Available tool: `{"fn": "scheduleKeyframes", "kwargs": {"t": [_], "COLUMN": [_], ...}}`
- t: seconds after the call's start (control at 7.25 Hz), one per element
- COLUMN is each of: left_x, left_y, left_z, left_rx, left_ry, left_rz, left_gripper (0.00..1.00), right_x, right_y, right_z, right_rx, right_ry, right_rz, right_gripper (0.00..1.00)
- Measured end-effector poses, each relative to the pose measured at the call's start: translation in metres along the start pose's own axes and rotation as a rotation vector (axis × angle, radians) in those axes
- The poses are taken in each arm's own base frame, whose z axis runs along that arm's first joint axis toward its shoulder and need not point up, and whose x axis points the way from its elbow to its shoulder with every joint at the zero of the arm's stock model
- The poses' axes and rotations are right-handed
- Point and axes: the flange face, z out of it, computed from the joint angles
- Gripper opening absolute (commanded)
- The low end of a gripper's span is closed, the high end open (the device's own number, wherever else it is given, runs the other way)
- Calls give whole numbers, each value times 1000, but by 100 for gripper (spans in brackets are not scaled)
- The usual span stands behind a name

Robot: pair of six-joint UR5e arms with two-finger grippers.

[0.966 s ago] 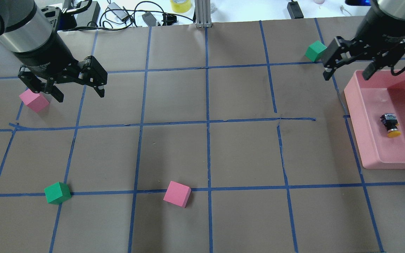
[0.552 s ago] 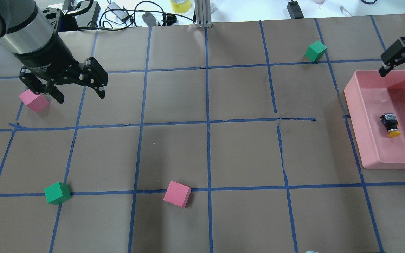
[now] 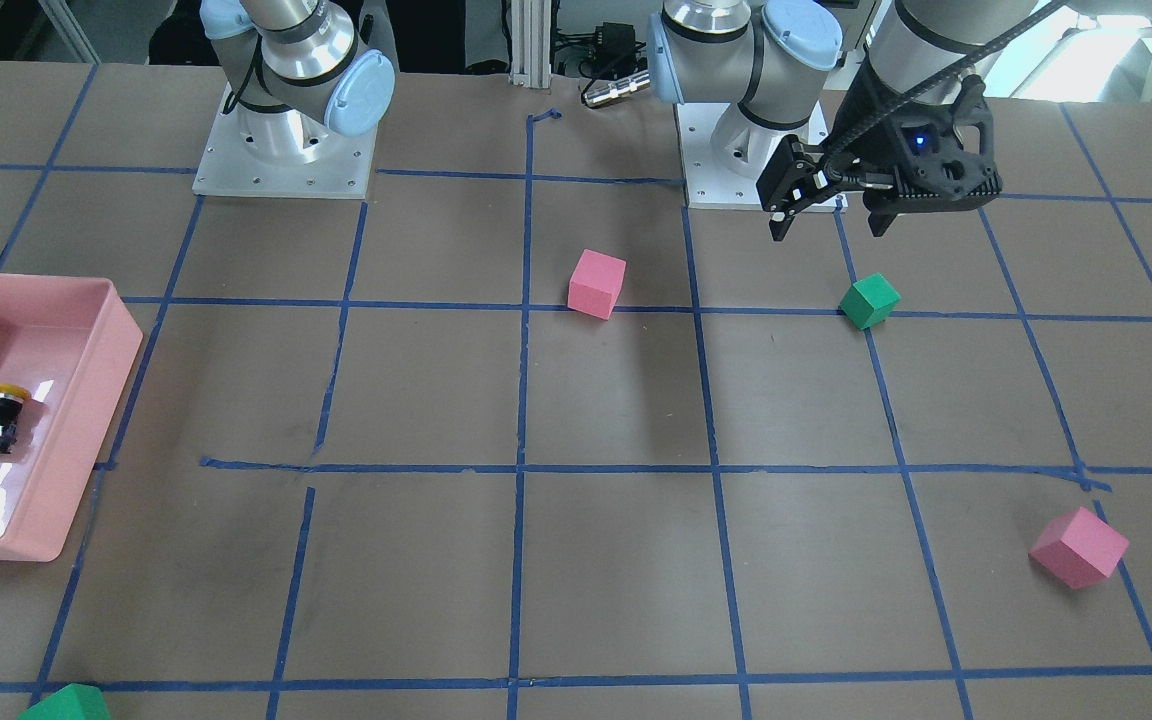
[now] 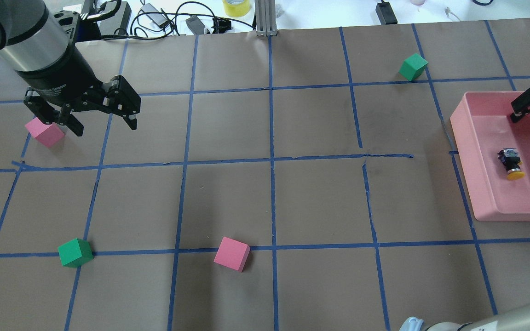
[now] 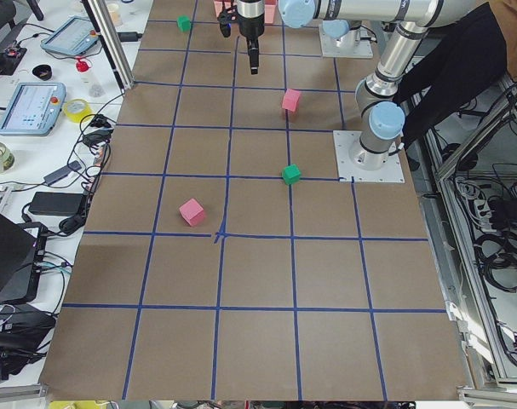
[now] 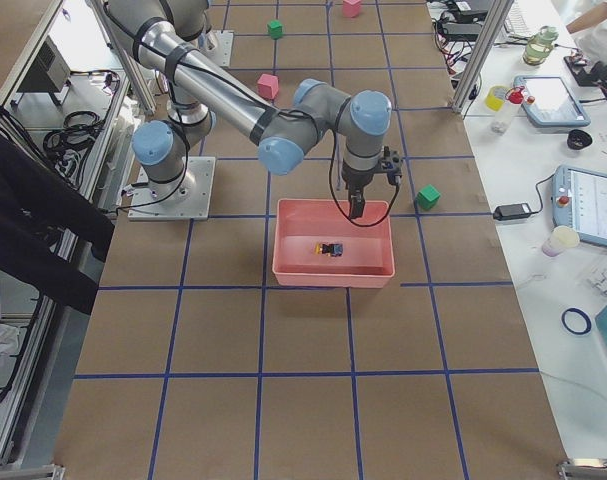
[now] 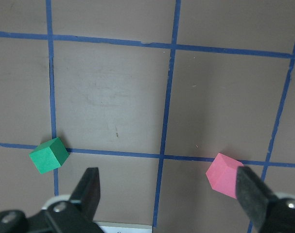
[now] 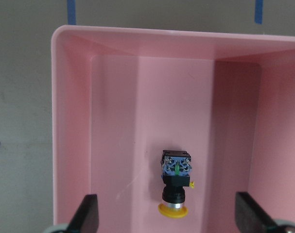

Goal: Align button upright
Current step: 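Lower the right gripper into the bin and grasp the button switch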

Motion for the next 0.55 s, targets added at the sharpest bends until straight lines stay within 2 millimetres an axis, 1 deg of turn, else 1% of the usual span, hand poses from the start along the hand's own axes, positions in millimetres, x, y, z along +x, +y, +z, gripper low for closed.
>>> {"fn": "scheduleKeyframes", "kwargs": {"t": [0.14, 0.28, 0.41, 0.55], "left_x": [0, 0, 0, 0], "left_y": [0, 1, 1, 1], "left_z": [0, 0, 0, 1], "left_rx": [0, -1, -2, -4], "left_ry": [-1, -1, -2, -2], "left_rz": [0, 0, 0, 0], "left_gripper": [100, 100, 100, 100], "right_x": [-3, -4, -3, 2], "right_y": [4, 6, 7, 8], "right_z": [21, 38, 49, 58], "right_rx": [1, 1, -6, -15], "right_ry": [-3, -3, -4, -7], "right_rz": [0, 0, -1, 3], "right_gripper": [98, 98, 98, 98]}}
